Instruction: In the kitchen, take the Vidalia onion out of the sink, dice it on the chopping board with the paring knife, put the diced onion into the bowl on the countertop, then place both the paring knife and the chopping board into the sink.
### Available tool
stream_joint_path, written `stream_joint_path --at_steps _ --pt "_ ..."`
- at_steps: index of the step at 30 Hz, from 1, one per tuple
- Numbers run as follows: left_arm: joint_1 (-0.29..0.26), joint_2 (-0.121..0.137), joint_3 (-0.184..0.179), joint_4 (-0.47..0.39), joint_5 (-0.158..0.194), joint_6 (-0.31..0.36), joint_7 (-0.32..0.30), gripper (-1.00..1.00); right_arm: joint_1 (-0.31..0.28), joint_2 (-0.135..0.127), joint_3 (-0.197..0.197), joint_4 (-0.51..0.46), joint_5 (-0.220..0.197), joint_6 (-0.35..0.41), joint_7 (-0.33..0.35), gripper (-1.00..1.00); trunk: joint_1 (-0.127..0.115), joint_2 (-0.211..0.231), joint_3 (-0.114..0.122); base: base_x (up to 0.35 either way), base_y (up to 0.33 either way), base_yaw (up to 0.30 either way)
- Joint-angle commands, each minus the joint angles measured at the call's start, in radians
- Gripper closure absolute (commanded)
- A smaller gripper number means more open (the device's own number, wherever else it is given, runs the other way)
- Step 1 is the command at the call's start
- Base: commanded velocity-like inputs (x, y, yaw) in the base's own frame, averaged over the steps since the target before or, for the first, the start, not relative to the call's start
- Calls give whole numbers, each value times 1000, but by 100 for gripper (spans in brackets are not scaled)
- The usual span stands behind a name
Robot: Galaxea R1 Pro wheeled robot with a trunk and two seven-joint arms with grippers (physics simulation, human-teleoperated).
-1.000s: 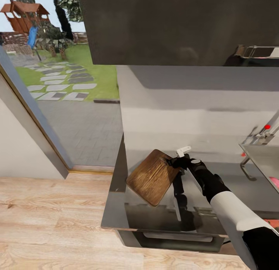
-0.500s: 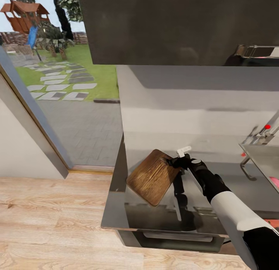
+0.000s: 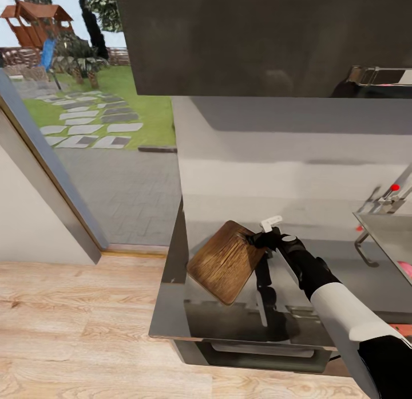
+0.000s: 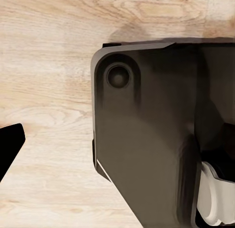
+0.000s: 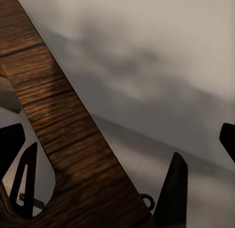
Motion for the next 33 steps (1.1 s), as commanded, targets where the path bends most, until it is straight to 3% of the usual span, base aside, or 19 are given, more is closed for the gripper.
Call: stream_joint_path --at_steps 1,19,20,33 --pt "0 0 0 0 0 -2 -1 -100 0 -1 4 15 -2 6 5 -100 1 -1 -2 0 0 0" --pt "0 0 0 0 0 -2 -1 -100 0 -1 4 17 -4 7 2 -100 1 -1 -2 0 0 0" --pt "0 0 0 0 0 -2 -1 -100 1 -1 5 17 -4 7 1 100 1 -1 -2 0 0 0" --pt "0 -1 0 0 0 -2 -1 -100 0 -1 5 17 -4 8 -2 100 1 -1 -2 0 0 0"
